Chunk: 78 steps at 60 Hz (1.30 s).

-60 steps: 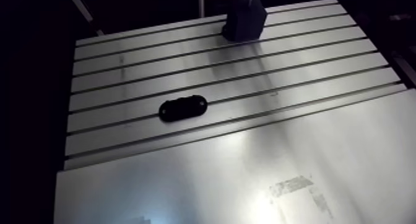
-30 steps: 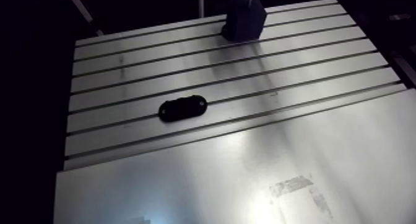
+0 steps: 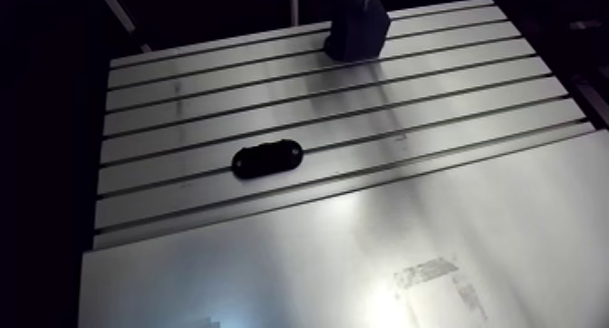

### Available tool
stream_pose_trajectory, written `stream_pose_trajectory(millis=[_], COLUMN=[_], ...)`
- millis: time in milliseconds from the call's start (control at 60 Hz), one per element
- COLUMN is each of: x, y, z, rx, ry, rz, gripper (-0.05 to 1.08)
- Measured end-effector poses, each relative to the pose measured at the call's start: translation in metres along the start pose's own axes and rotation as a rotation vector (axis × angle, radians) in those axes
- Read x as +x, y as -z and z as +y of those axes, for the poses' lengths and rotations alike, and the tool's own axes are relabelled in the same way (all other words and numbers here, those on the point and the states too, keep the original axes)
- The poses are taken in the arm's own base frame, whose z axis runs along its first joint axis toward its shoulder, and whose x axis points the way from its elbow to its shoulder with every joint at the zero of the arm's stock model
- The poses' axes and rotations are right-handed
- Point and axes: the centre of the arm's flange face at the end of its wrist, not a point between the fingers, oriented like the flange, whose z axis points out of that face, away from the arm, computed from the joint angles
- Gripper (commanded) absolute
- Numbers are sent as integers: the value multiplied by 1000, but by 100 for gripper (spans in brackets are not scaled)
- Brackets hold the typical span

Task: Pick up the M10 bolt and insert it into the hole until fully seated.

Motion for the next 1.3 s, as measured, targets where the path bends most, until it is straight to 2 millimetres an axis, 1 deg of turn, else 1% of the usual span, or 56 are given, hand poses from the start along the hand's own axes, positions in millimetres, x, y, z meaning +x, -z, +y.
stream_pose_trajectory(millis=[533,550,567,583,600,617,633,650,667,683,700,717,733,750,767,833,1033,1300], x=[2,2,2,2,2,2,2,2,2,2,2,2,2,2,2,1,-1,-2], y=[-3,-3,-4,-4,-4,-4,-4,-4,-4,-4,-4,-4,-4,-4,-4,-4,-6,-7], z=[3,3,3,3,3,3,3,3,3,3,3,3,3,3,2,1,-2,-2], rx=[-3,-3,-3,-3,-3,-3,-4,-4,-4,-4,-5,-5,-5,-6,-6,-8,-10,-13], ry=[1,1,1,1,0,0,0,0,0,1,1,1,2,2,3,5,11,11], rz=[23,23,23,23,23,22,22,22,22,22,22,22,22,22,22,22,20,36], gripper=[106,103,103,97,80,80,60,60,46,46,28,28,12,12,3,1,1,1])
